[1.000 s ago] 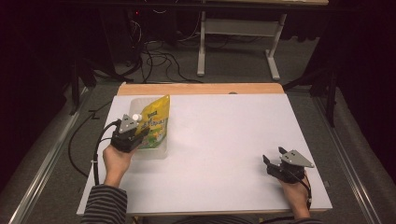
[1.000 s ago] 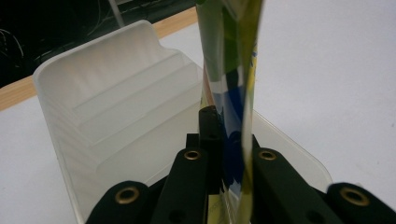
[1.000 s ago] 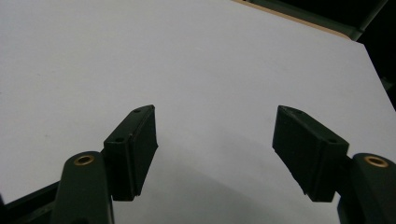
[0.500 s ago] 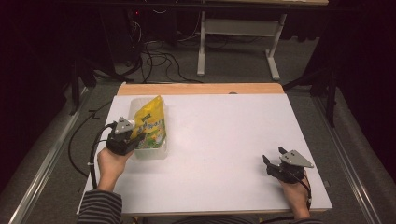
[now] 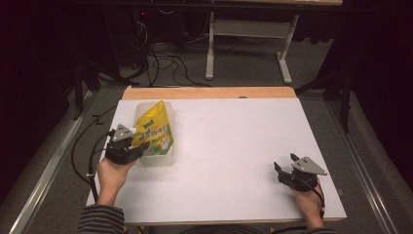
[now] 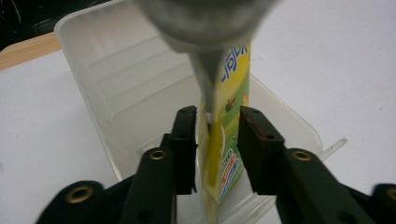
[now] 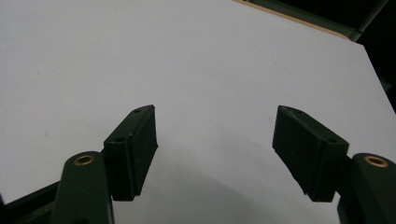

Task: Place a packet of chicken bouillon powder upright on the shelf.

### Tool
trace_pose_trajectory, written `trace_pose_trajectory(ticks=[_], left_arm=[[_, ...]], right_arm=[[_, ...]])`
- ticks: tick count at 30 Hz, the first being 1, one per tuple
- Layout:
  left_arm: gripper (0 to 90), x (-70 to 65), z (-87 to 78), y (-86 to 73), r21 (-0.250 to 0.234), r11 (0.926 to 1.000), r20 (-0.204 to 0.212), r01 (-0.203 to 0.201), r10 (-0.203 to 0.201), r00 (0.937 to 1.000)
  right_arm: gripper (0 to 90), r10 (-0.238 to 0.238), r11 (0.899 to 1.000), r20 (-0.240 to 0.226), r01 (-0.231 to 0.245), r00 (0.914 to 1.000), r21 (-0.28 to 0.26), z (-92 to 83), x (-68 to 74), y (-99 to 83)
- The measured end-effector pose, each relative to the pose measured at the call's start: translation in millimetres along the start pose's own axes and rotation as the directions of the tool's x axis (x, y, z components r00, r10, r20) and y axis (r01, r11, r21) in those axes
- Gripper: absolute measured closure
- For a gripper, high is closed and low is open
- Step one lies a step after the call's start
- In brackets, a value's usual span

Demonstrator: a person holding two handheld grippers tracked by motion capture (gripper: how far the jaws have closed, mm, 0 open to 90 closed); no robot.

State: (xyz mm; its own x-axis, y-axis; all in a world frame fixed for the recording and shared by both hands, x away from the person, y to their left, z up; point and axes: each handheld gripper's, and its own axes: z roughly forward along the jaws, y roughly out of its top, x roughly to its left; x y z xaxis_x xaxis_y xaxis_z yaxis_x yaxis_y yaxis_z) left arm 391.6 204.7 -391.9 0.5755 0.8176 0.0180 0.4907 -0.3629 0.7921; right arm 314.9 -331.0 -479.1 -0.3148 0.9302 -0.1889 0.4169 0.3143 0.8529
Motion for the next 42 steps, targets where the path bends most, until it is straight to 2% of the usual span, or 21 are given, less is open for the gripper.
trace_pose_trajectory(ticks=[3, 13, 19, 26, 30, 33, 42], left_arm=[[63.4, -1.5, -2.1, 0.2, -0.002, 1.0000, 0.000, -0.006, 0.006, 1.0000], [54.6, -0.2, -7.3, -7.2, -0.004, 0.9980, -0.026, 0.063, -0.063, 0.9977], [50.1, -1.9, -13.5, -10.5, -0.029, 0.9956, -0.035, 0.089, -0.090, 0.9953], [48.1, -7.6, -21.1, -14.0, -0.043, 0.9952, -0.037, 0.088, -0.090, 0.9953], [47.7, -8.9, -26.7, -18.1, -0.049, 0.9931, -0.052, 0.106, -0.109, 0.9927], [47.9, -7.7, -33.0, -22.2, -0.066, 0.9869, -0.045, 0.147, -0.150, 0.9876], [46.2, -15.2, -43.7, -35.4, -0.062, 0.9874, -0.052, 0.146, -0.149, 0.9875]], right_arm=[[31.4, -0.003, 1.000, 0.002, 0.003, 1.0000, 0.004, 0.2, 0.0, 0.1], [31.3, 0.000, 1.000, 0.000, 0.000, 1.0000, -0.003, -0.6, 0.0, -0.1], [31.4, -0.002, 1.000, -0.001, 0.002, 1.0000, -0.002, -0.4, 0.0, 0.0], [31.3, -0.002, 1.000, -0.003, 0.002, 1.0000, -0.008, -1.0, -0.3, -0.2], [31.3, -0.001, 1.000, -0.002, 0.001, 1.0000, -0.007, -1.1, -0.9, -0.3], [31.6, 0.016, 1.000, -0.004, -0.016, 0.9999, -0.008, -1.0, -1.5, -0.4], [32.4, 0.028, 1.000, -0.012, -0.028, 0.9995, -0.002, -0.7, -2.4, -0.3]])
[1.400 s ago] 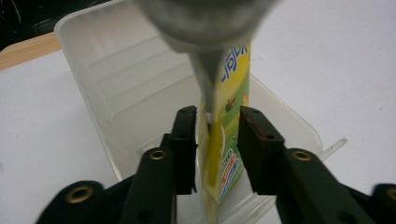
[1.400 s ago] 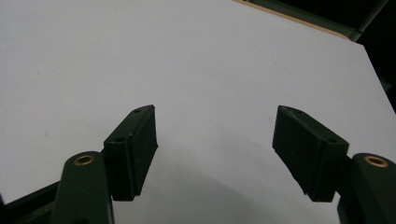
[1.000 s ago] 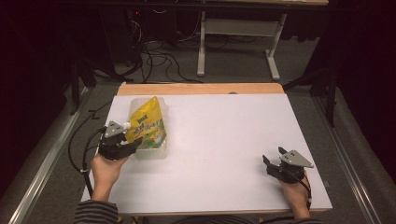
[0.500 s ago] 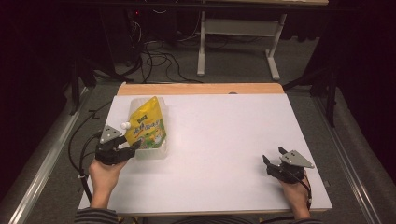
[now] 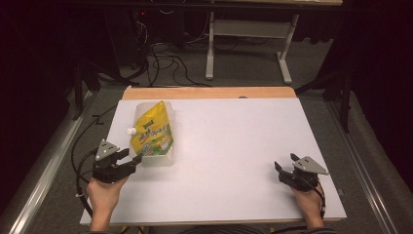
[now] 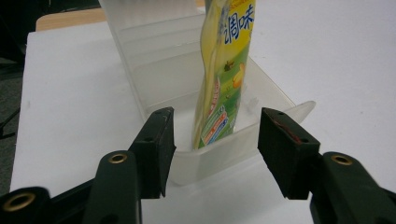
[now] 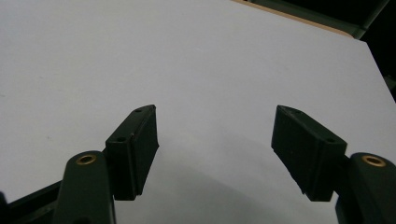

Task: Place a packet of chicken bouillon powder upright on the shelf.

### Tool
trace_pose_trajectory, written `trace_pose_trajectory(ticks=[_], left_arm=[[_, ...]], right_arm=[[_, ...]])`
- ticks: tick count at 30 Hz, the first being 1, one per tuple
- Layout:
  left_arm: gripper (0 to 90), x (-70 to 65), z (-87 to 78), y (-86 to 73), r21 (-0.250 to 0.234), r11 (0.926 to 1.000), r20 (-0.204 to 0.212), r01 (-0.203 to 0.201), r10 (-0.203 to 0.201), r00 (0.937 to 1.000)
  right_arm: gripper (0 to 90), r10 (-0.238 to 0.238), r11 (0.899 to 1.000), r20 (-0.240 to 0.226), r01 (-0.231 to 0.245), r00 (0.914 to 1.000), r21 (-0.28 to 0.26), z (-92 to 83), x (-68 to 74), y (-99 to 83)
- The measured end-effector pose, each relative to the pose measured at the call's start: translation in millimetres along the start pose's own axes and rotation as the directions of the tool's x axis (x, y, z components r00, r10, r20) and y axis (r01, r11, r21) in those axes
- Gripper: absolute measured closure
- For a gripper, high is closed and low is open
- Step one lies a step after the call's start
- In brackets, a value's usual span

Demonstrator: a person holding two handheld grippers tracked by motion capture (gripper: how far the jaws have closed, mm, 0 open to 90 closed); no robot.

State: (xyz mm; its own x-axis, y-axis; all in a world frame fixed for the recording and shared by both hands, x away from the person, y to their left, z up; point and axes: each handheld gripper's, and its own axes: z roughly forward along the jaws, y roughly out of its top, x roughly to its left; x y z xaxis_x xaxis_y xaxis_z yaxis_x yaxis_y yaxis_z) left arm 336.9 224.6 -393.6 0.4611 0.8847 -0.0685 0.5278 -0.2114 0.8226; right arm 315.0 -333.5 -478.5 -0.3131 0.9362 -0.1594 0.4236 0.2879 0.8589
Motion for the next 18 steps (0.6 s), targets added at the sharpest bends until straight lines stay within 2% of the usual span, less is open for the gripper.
trace_pose_trajectory(ticks=[9, 18], left_arm=[[45.2, -21.2, -8.6, -4.4, -0.027, 0.9988, 0.031, -0.041, 0.042, 0.9986], [44.5, -46.4, 4.1, -1.9, -0.056, 0.9961, 0.088, -0.068, 0.073, 0.9935]], right_arm=[[32.3, -0.008, 1.000, 0.002, 0.008, 1.0000, -0.006, -0.3, -0.3, -0.1], [32.3, -0.012, 1.000, -0.002, 0.012, 0.9999, -0.008, -0.3, -0.1, -0.1]])
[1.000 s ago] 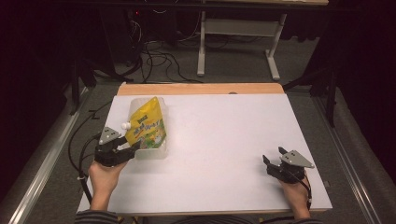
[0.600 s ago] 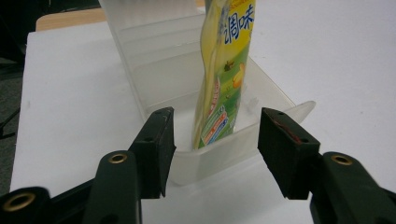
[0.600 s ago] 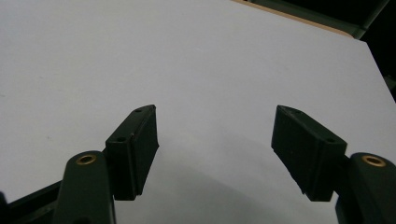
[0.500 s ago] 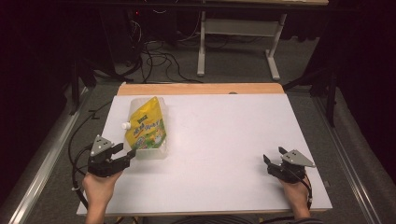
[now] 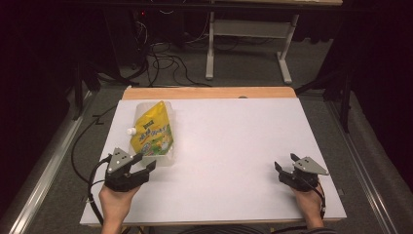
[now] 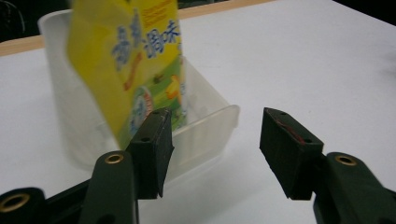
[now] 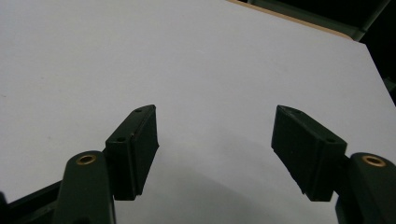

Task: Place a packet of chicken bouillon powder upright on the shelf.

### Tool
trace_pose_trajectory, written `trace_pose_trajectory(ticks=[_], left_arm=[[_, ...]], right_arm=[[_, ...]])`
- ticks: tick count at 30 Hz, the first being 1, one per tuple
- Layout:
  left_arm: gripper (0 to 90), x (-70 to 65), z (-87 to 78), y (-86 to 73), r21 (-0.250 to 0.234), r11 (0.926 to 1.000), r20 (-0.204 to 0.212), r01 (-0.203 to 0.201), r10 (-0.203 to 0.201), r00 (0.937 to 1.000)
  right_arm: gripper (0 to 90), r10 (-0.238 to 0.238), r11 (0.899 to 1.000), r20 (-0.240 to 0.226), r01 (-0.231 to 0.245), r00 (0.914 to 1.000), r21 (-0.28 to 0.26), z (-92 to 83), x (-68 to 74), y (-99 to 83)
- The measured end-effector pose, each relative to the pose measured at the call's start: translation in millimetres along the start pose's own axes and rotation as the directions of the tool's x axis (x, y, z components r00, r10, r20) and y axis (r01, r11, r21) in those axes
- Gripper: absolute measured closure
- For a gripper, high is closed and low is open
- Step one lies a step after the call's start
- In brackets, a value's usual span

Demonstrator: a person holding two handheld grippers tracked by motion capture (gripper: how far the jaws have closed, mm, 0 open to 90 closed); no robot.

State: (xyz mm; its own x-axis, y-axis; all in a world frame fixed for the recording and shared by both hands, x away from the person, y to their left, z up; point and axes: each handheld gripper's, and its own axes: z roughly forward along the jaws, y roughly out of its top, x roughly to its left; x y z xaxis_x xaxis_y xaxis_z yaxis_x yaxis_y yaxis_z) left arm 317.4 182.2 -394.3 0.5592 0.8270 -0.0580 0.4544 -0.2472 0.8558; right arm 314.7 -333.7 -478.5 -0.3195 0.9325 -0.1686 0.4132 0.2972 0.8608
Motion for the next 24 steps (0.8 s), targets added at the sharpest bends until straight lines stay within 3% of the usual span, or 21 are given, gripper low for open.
trace_pose_trajectory(ticks=[10, 16, 24], left_arm=[[44.1, -22.9, 26.9, 4.2, -0.004, 0.9996, 0.064, -0.028, 0.028, 0.9975], [44.0, -34.0, 40.1, 4.0, 0.010, 0.9986, 0.086, -0.051, 0.050, 0.9950], [43.7, -46.0, 52.3, 6.1, -0.007, 0.9987, 0.122, -0.050, 0.051, 0.9912]], right_arm=[[33.1, 0.029, 0.999, -0.006, -0.029, 0.9996, -0.012, -1.5, -2.1, -0.7], [33.2, 0.016, 1.000, -0.003, -0.016, 0.9999, -0.003, -0.5, -1.3, -0.2], [33.5, 0.024, 1.000, -0.004, -0.024, 0.9997, -0.006, -1.1, -1.7, -0.4]])
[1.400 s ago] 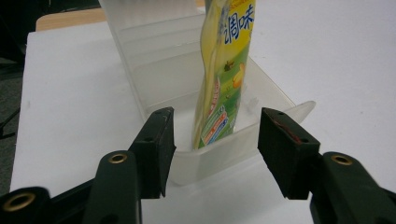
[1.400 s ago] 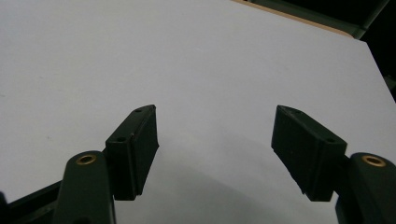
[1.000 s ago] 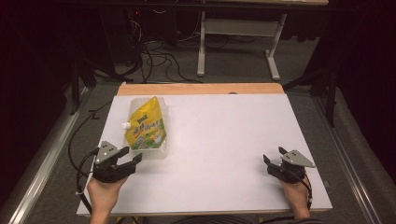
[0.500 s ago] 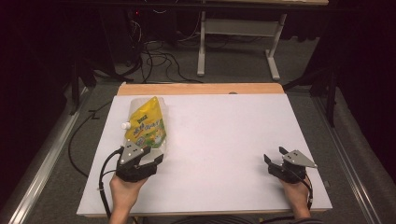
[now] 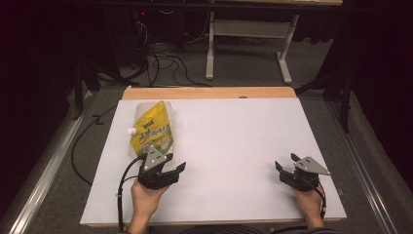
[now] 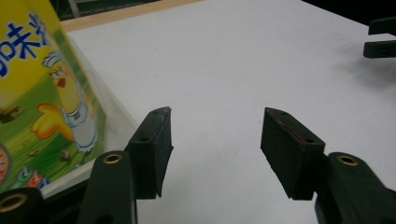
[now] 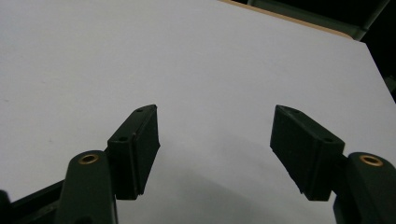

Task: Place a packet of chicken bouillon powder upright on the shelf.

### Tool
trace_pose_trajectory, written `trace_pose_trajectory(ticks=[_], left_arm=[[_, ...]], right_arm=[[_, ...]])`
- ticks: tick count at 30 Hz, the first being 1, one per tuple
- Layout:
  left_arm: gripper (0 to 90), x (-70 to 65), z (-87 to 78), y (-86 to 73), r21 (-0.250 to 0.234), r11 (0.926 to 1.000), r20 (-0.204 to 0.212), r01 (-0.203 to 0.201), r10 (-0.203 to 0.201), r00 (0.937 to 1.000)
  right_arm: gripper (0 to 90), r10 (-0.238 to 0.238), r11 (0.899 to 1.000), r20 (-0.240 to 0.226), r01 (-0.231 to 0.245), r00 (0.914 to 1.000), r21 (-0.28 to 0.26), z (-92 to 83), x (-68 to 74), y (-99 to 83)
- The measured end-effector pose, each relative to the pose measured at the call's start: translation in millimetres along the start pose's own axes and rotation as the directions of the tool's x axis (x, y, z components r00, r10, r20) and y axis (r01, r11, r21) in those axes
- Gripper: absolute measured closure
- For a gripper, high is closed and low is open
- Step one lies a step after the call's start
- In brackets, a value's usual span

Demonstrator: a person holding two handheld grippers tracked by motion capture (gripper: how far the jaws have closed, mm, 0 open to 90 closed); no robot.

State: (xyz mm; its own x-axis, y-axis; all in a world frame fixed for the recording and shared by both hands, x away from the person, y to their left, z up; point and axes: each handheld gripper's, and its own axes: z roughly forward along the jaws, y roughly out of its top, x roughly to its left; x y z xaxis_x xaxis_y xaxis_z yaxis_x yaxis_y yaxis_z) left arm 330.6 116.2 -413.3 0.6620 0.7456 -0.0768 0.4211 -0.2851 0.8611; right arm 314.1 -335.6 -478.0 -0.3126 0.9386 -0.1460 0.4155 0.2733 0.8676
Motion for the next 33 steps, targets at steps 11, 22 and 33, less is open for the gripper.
trace_pose_trajectory(ticks=[11, 22, 33], left_arm=[[43.7, -15.7, 26.9, 3.1, 0.016, 0.9995, 0.037, -0.029, 0.028, 0.9989], [43.4, -27.3, 51.3, 3.2, 0.017, 0.9986, 0.052, -0.049, 0.048, 0.9975], [43.4, -34.3, 73.6, -0.5, 0.026, 0.9978, 0.068, -0.060, 0.059, 0.9960]], right_arm=[[33.5, -0.002, 1.000, -0.001, 0.002, 1.0000, 0.000, 0.0, -0.1, 0.0], [33.5, 0.002, 1.000, -0.004, -0.002, 1.0000, -0.005, -0.4, -0.8, -0.1], [33.5, 0.005, 1.000, -0.004, -0.005, 1.0000, -0.002, -0.3, -0.8, -0.1]])
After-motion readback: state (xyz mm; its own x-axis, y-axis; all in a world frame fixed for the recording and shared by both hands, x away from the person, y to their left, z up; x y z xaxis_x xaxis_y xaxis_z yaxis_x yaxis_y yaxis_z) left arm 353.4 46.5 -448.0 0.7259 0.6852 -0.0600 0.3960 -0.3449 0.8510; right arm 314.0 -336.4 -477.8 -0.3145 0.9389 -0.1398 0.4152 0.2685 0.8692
